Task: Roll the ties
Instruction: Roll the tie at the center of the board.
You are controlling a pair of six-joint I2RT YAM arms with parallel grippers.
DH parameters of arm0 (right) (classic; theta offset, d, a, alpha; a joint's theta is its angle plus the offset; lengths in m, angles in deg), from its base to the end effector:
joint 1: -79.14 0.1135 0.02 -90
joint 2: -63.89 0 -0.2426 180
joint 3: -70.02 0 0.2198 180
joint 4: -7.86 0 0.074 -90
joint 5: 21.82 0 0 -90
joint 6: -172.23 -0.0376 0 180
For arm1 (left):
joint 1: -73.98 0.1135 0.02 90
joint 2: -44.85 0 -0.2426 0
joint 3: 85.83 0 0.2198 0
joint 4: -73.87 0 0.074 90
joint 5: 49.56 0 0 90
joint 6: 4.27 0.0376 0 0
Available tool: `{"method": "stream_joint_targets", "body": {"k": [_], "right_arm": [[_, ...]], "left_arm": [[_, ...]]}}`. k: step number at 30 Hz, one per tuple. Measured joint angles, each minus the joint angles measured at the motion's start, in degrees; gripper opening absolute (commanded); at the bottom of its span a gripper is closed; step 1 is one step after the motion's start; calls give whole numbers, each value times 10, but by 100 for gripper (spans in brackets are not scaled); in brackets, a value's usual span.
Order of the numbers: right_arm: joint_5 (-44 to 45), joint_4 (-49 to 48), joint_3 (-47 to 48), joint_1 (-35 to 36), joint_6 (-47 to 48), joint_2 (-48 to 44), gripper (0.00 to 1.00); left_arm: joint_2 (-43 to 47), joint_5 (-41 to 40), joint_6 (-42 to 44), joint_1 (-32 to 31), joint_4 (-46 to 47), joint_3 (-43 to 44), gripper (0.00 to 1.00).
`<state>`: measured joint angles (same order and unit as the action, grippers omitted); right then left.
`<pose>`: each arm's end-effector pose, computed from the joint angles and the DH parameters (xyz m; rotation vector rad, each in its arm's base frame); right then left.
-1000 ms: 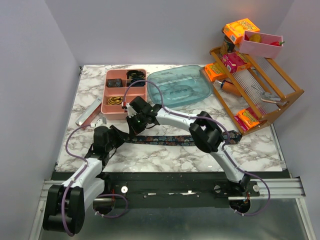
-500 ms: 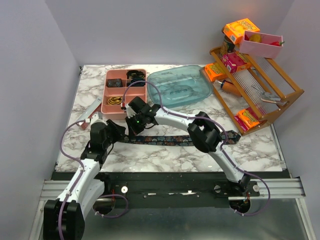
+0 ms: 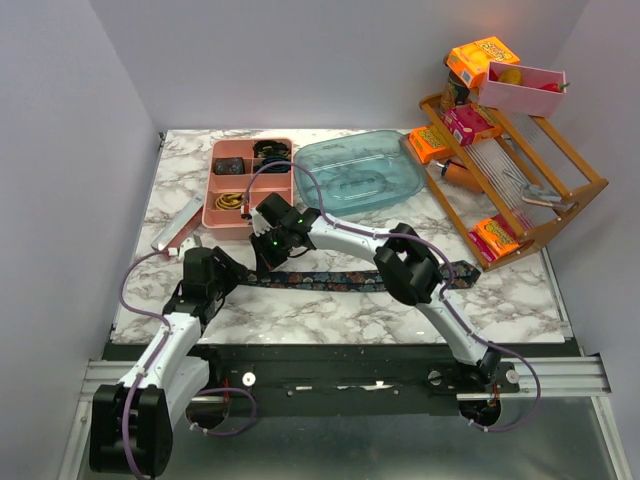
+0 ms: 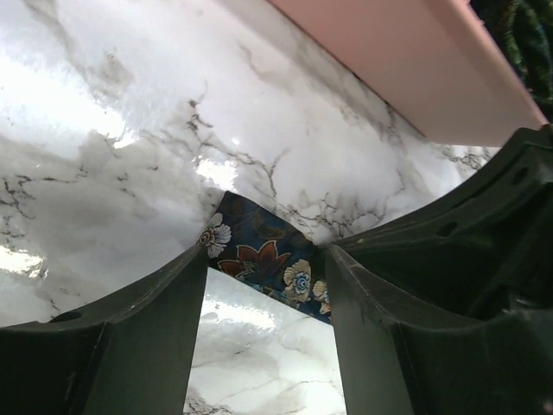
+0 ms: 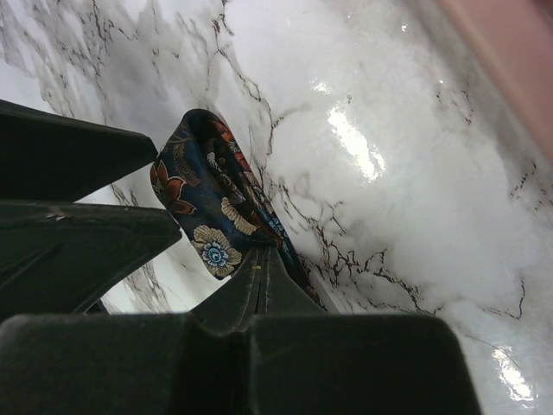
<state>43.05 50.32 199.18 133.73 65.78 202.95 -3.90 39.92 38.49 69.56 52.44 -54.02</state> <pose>0.2685 0.4052 0.1491 -1.0657 2.4611 1.0147 0.1574 -0.0118 0.1626 -0.8384 2.1245 -0.4720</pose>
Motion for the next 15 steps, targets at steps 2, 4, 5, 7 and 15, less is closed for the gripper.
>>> {"method": "stream_joint_targets", "body": {"k": [2,4,5,7,15], "right_arm": [[0,0,0,0,0,0,1],[0,0,0,0,0,0,1],[0,0,0,0,0,0,1],[0,0,0,0,0,0,1],[-1,0,0,0,0,0,1]], "left_arm": [[-4,0,-7,2,4,-6,65],[-10,0,-12,3,10,-12,63],[-13,0,-15,3,12,-15,62],[-16,0,-21,3,13,-18,62],[-16,-7,-41,3,13,-22,58]]}}
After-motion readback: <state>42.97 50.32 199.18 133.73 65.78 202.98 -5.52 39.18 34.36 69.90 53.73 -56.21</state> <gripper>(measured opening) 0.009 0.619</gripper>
